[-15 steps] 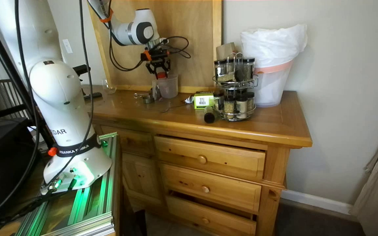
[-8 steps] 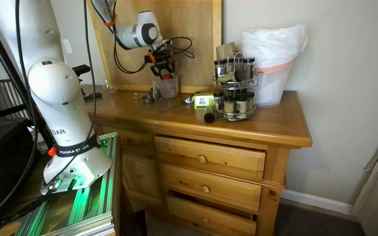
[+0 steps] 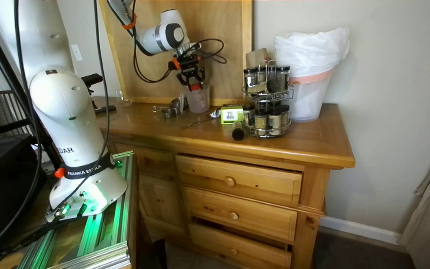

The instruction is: Put the orange container inside the clear jug

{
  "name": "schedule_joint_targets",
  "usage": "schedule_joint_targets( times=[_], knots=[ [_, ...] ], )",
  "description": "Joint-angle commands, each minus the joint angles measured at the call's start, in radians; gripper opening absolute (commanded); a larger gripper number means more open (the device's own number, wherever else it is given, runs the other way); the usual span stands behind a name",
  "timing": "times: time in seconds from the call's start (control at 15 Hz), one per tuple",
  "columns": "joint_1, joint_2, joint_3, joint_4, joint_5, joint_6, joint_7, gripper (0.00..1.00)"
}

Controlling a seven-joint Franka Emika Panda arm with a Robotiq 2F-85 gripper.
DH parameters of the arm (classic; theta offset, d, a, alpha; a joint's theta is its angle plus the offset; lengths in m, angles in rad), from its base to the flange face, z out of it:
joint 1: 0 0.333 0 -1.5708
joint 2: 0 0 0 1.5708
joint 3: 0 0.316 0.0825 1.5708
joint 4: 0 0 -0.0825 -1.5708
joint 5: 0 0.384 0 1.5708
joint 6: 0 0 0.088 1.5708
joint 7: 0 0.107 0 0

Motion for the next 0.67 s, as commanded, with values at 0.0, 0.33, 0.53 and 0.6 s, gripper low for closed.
schedule_joint_targets(
  times=[0.0, 0.33, 0.53, 0.6],
  knots=[
    [-0.011, 0.000, 0.013, 0.001, 0.005, -0.003, -0.001, 0.58],
    [-0.013, -0.004, 0.005, 0.003, -0.024, -0.015, 0.025, 0.33],
    [-0.015, -0.014, -0.016, 0.003, -0.101, -0.035, 0.088, 0.33],
    [-0.017, -0.013, -0.018, 0.005, -0.112, -0.043, 0.095, 0.33]
  ],
)
